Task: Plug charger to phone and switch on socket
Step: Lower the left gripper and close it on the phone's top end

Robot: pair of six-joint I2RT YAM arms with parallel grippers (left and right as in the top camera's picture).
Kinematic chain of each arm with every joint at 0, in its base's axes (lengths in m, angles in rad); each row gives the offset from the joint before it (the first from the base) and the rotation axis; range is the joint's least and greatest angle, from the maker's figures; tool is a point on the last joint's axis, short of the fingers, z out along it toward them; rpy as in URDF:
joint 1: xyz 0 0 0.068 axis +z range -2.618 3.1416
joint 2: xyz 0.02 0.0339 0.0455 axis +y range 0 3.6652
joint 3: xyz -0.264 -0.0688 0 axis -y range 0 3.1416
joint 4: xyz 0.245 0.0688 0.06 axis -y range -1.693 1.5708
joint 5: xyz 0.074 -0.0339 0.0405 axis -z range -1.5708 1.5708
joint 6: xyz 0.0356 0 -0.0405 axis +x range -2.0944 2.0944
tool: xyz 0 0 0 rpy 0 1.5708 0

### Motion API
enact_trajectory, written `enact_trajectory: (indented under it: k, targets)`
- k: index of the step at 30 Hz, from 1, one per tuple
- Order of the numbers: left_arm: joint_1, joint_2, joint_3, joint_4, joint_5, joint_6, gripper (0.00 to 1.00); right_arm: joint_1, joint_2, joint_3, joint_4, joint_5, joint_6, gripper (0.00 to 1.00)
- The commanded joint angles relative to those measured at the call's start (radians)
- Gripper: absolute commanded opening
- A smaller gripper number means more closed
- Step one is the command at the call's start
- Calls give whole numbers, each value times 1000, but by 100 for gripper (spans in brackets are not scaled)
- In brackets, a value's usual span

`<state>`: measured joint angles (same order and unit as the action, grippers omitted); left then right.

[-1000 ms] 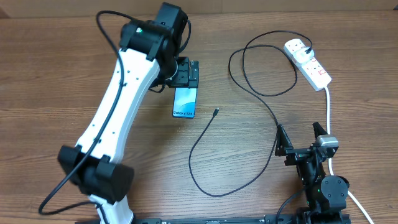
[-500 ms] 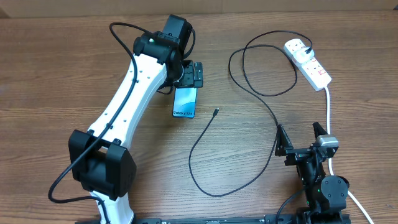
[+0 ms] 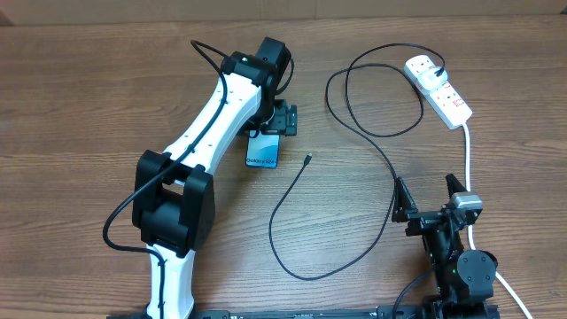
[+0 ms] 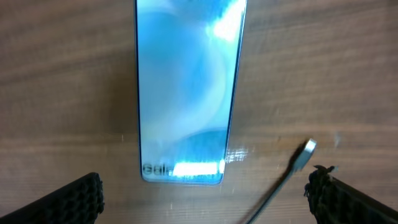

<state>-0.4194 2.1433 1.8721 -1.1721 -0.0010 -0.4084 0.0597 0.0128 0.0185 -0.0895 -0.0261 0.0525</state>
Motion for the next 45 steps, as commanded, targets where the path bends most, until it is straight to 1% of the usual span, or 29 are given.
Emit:
enact_trajectory:
  k: [1,4,10,14,20,35,38,41,45]
  targets:
    - [0,11,27,34,-60,27,100,-2,-10,-10,5,3,3,100]
    - [2,11,20,58,-80,27,99,-2,-10,-10,5,3,3,100]
    - [17,12,-2,65,-81,27,100,-2,-10,-10,6,3,3,100]
    - [24,12,-27,103,-76,27,100,-2,-10,-10,6,3,3,100]
    - [31,19,-37,111,-2,27,100,-2,-10,-10,6,3,3,100]
    - [24,132,-37,109,-66,32,100,-2,-10,-10,6,3,3,100]
    - [24,152,-37,113,-66,57,100,-2,-10,-10,5,3,3,100]
    - [24,160,-37,124,-66,115,100,-2,-10,-10,6,3,3,100]
    - [24,161,-37,130,-51,125,100,-2,-10,-10,5,3,3,100]
